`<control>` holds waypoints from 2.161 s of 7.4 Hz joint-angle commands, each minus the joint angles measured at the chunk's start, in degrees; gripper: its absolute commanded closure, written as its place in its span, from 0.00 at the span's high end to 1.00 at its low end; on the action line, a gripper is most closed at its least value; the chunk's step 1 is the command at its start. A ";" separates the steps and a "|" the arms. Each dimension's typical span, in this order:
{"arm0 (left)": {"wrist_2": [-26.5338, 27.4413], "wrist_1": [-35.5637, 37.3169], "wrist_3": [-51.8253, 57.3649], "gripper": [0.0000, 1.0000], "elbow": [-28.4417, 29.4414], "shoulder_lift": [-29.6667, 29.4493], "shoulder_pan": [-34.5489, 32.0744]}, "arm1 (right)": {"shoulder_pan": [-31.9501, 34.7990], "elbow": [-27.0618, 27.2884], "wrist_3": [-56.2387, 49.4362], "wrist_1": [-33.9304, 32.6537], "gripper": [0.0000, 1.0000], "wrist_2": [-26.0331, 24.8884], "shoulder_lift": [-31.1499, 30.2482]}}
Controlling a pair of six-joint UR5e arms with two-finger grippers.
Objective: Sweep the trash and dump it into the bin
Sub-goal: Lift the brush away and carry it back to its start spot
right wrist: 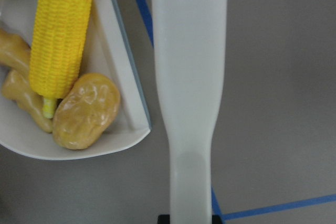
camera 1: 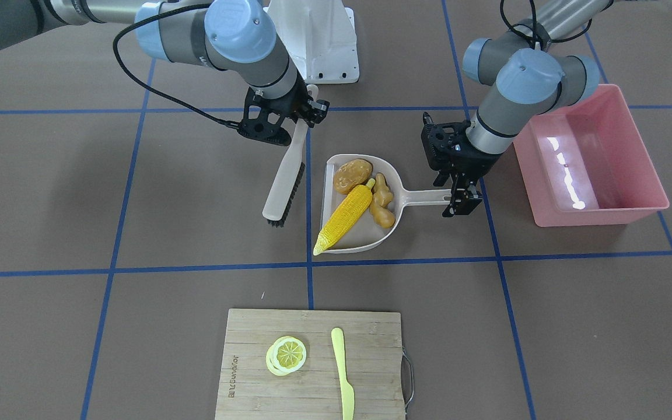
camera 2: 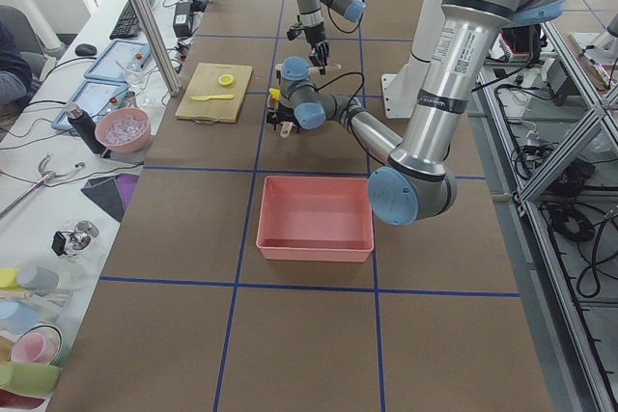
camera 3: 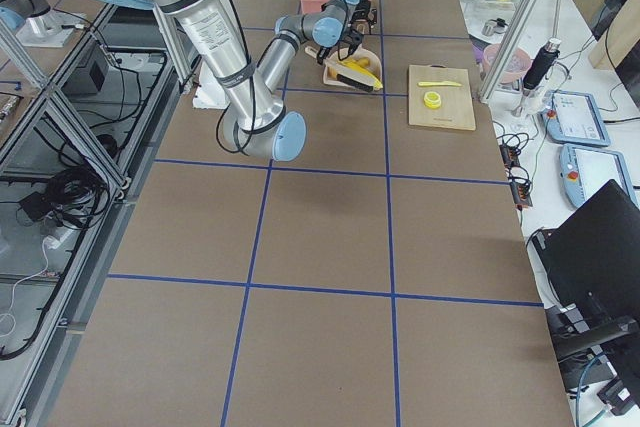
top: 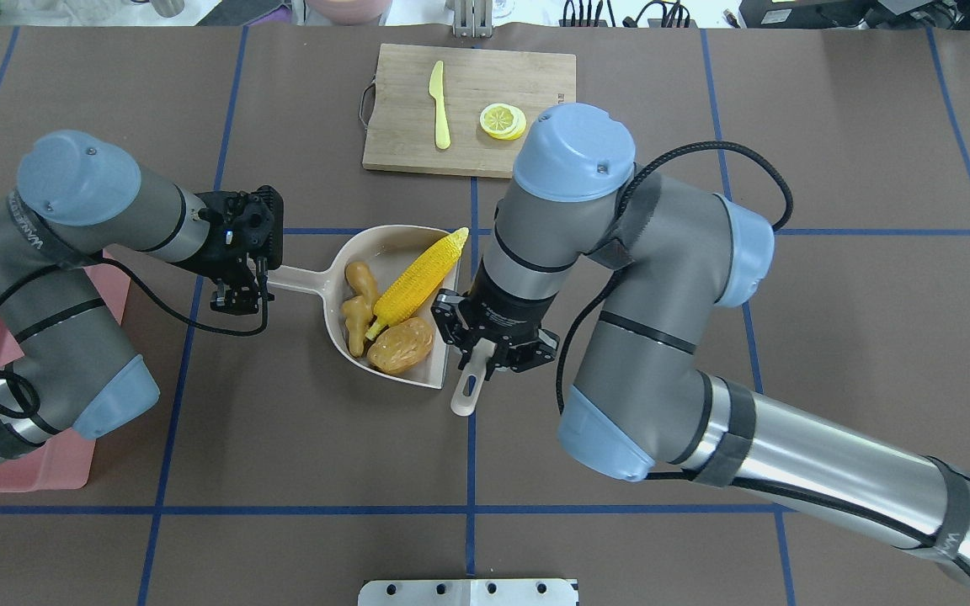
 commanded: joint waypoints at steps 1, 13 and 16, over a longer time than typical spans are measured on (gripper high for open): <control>-1.24 2.25 -1.93 0.80 -0.07 -0.33 -0.05 | 3.16 12.93 -9.29 -9.61 0.00 -0.27 -8.49; -2.40 3.41 -3.52 0.44 -0.51 -0.77 -0.14 | 24.96 12.22 -60.59 -6.14 0.00 -0.18 -37.89; -2.49 3.33 -3.61 0.40 -0.94 -0.77 -0.23 | 26.12 6.84 -53.73 -0.78 0.00 2.10 -37.97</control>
